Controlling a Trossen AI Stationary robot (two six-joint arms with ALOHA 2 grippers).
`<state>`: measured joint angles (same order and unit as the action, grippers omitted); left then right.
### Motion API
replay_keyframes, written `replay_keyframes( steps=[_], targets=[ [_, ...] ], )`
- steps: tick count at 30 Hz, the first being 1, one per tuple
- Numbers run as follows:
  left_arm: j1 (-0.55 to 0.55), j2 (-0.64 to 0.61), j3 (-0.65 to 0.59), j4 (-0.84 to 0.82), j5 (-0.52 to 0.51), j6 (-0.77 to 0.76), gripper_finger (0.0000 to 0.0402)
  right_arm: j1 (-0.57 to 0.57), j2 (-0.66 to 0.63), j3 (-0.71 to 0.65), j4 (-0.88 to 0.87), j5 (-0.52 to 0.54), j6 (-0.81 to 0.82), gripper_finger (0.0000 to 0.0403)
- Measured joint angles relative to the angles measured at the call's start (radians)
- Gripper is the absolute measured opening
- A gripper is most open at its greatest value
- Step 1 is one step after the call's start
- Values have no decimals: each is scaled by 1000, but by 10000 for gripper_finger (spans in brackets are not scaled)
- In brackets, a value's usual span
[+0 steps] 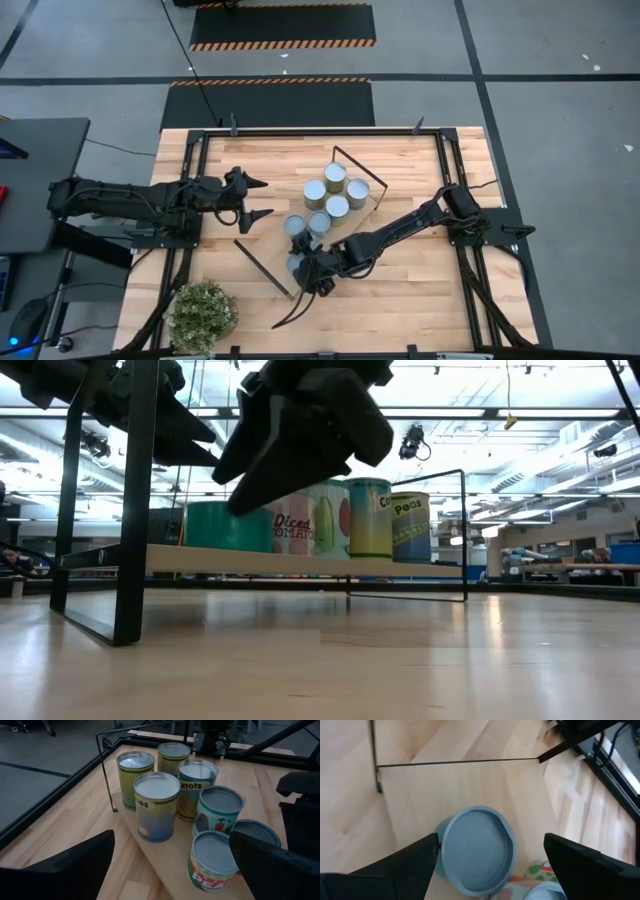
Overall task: Pick and place cans onto a shelf
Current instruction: Put the blue tuna can on the shelf, then return to Home Position
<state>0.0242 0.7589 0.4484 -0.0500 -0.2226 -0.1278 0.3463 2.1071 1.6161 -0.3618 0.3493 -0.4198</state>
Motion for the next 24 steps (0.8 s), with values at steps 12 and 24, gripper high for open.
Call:
replay_keyframes(
  steps=[12,24],
  targets=[
    [0,0,0,0,15,-1,400,-3,-5,0,28,26,-9,368],
    [1,-18,2,53,24,94,400,43,-167,-5,-185,117,143,361]
  ],
)
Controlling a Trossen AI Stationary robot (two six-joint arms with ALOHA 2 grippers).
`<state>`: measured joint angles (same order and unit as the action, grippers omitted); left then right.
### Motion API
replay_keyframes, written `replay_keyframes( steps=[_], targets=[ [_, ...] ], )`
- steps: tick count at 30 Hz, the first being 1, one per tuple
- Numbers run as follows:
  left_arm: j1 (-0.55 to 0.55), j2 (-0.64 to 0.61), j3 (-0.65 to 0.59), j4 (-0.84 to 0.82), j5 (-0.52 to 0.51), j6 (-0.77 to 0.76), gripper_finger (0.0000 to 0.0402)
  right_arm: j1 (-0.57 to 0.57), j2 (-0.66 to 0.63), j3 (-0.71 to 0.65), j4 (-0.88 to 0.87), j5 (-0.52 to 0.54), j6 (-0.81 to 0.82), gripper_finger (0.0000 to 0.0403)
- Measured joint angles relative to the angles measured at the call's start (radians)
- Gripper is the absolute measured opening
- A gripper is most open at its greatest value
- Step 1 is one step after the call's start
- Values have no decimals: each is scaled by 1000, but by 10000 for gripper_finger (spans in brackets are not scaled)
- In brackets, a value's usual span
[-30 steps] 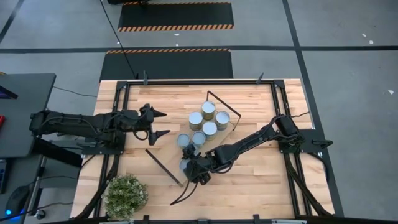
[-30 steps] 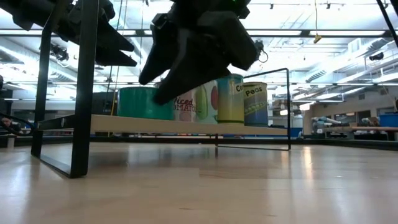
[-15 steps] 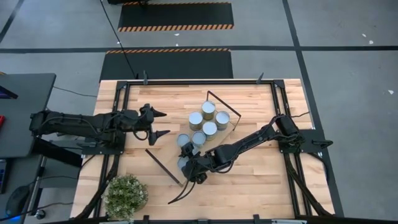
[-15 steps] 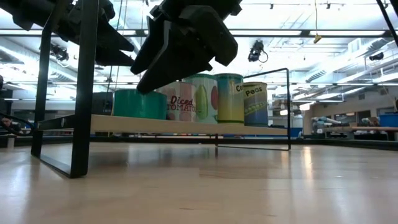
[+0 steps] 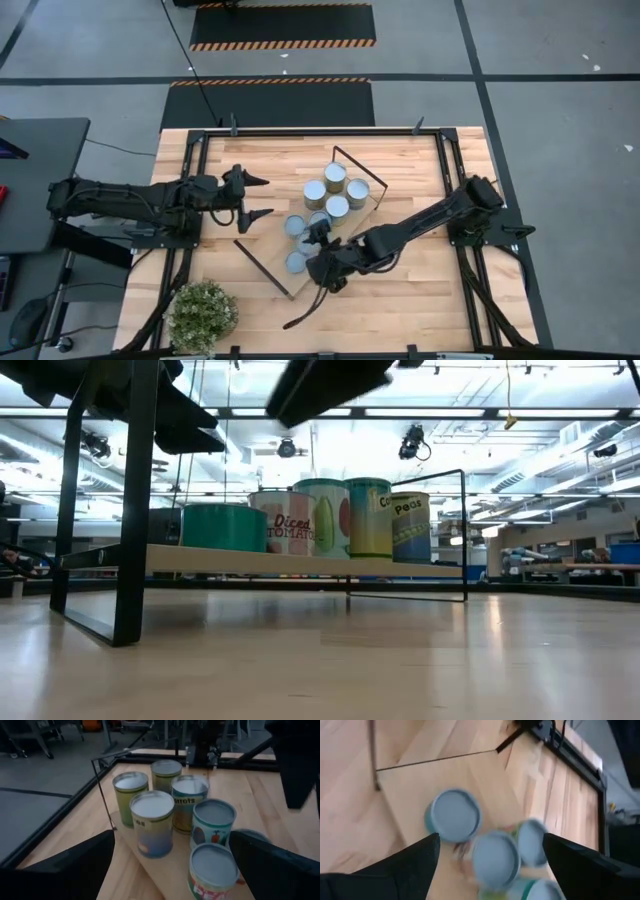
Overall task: Pick and place cans onto a shelf
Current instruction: Return to Home Position
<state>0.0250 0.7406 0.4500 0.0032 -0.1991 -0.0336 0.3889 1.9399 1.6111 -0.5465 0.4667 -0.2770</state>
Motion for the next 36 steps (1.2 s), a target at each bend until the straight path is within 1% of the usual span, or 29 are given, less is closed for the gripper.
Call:
replay_keyframes(
  steps=[2,5,7,11,14,16,20,24,27,32,36],
  targets=[
    [0,-3,0,-6,-1,1,400,11,-37,-42,-12,9,52,357],
    [-7,-9,0,-10,-2,13,400,23,-106,-153,14,11,119,352],
    [-8,-11,0,-8,-1,27,400,32,-168,-249,85,11,155,350],
    [-8,-24,0,-8,-2,38,400,56,-306,-459,279,14,211,349],
    [-9,-20,-1,-9,0,-3,400,64,-410,-611,408,15,267,349],
    [-19,-16,-29,41,1,-30,400,64,-479,-708,499,36,300,349],
    [-36,-18,-144,185,-14,-38,400,63,-602,-879,637,62,332,349],
    [-17,-90,-200,215,-75,-33,400,60,-735,-993,728,66,353,349],
    [8,-160,-215,210,-78,-13,400,52,-829,-1049,750,66,369,349],
    [37,-284,-235,185,-78,20,400,39,-978,-1126,753,66,348,349],
    [51,-351,-284,185,-77,24,400,6,-1081,-1195,762,68,344,349]
  ],
)
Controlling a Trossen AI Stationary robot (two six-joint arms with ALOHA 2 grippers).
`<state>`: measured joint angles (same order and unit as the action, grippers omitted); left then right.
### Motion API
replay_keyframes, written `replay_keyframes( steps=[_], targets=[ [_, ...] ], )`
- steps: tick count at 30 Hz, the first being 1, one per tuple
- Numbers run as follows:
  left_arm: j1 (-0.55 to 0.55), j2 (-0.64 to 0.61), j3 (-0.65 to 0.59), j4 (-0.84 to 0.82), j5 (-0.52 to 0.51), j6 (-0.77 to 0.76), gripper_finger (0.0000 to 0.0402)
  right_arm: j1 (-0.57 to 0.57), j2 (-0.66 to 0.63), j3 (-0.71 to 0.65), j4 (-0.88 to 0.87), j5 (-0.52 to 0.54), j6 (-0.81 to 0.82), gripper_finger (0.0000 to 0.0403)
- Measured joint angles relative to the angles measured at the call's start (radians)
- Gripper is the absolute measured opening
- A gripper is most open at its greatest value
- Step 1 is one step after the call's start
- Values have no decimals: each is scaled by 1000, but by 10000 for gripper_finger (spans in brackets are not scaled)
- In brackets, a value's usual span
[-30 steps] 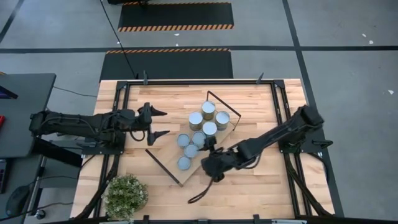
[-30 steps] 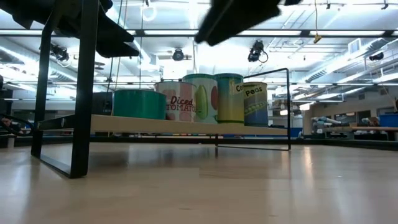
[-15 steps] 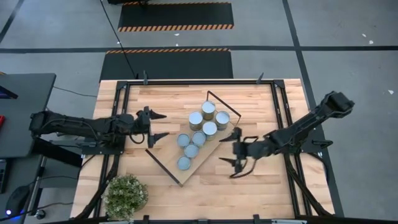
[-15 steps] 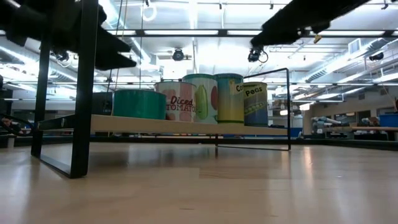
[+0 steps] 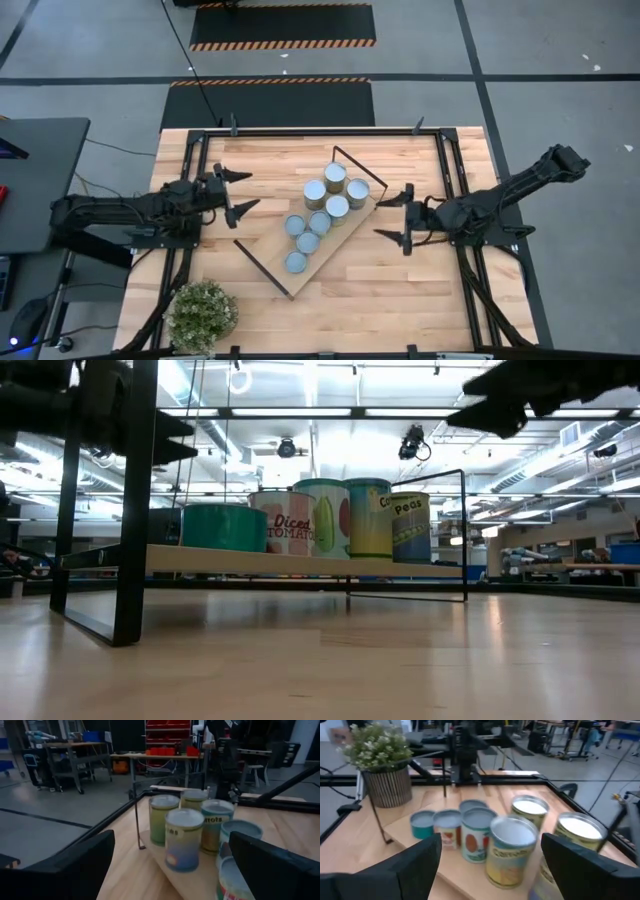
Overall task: Pick and place cans onto a shelf
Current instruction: Return to Home Position
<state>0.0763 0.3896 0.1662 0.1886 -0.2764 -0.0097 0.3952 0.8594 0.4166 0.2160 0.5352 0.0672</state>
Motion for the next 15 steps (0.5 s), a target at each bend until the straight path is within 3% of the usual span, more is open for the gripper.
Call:
replay_keyframes(
  steps=[7,15],
  targets=[
    [26,-97,-112,43,0,-5,400,-60,-162,-106,30,-3,-37,349],
    [67,-228,-121,5,0,56,400,-136,-368,-231,35,-32,-62,349]
  ],
)
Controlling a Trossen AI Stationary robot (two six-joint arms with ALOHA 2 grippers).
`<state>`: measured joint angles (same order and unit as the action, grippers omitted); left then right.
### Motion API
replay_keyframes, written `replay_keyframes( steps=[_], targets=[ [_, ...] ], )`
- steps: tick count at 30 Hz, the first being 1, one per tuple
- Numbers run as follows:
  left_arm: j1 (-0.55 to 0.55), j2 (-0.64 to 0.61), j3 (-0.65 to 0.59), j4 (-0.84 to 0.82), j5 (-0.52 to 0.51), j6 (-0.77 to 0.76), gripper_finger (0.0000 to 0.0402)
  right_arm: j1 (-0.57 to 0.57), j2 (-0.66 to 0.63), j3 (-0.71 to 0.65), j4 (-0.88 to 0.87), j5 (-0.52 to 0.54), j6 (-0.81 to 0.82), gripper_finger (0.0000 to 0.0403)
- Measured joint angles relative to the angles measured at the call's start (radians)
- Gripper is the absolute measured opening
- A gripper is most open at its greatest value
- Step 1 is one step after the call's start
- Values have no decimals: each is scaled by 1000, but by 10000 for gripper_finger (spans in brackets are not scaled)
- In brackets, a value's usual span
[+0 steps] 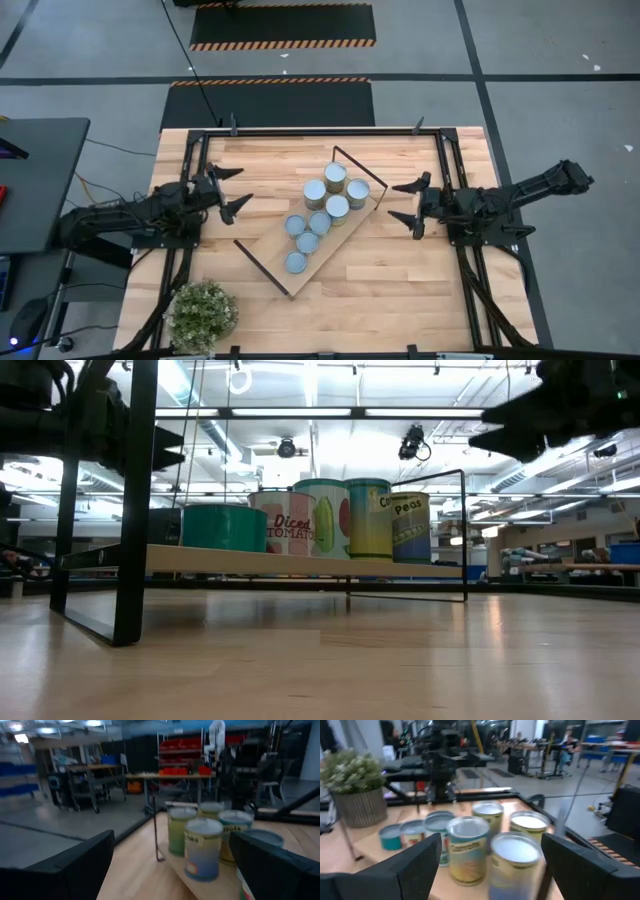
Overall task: Pick and place cans onto a shelf
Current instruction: Return to Home Position
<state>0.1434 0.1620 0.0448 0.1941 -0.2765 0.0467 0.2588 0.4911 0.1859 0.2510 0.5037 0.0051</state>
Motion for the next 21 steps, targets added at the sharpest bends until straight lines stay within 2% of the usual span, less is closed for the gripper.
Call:
replay_keyframes(
  steps=[8,21],
  targets=[
    [9,-82,-28,22,8,40,400,-119,-196,-85,10,3,32,349],
    [-32,-134,-36,-36,2,44,400,-171,-432,-180,8,-26,20,349]
  ],
)
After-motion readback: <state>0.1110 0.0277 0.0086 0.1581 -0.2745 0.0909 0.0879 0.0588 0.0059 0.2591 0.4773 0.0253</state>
